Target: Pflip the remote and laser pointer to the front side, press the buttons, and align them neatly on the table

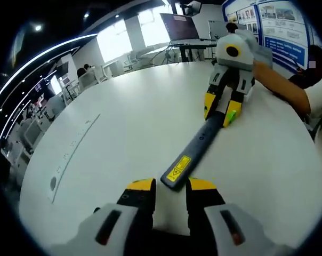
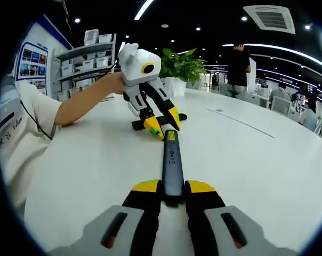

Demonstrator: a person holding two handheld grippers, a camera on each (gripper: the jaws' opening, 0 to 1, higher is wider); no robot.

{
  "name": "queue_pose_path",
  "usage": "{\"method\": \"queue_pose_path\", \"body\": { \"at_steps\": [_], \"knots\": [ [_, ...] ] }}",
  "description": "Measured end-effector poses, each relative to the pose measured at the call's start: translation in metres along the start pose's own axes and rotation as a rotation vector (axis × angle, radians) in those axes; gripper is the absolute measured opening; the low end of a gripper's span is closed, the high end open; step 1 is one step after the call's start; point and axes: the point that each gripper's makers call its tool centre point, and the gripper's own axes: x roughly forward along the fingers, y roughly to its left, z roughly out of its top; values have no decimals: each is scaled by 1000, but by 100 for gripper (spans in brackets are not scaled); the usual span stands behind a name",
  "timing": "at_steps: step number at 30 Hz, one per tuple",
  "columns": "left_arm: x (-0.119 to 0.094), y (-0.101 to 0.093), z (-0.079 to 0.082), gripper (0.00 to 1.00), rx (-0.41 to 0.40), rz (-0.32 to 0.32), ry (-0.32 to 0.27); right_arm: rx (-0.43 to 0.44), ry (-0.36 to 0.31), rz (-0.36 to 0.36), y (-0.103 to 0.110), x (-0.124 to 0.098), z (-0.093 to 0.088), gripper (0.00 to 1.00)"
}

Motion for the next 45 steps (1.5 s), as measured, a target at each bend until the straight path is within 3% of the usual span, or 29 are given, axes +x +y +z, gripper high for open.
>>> {"method": "queue_pose_path", "body": {
  "at_steps": [11, 19, 28, 38, 41, 45],
  "knots": [
    [2, -3, -1, 19, 30, 17, 37, 4, -1, 13, 4, 0, 0, 21],
    [1, -3, 2, 21, 105, 25, 31, 22, 7, 22, 7, 0, 0, 21],
    [1, -4, 4, 22, 111, 19, 11, 18, 11, 28, 8, 0, 0, 21],
    [-1, -1, 10, 23, 72, 11, -18, 21, 9, 28, 8, 1, 0, 21],
    [-1, 0, 9, 23, 12, 27, -2, 25, 7, 28, 9, 1, 1, 21],
    [-2, -1, 8, 23, 7, 30, -1, -19, 5, 30, 9, 1, -1, 22]
  ]
}}
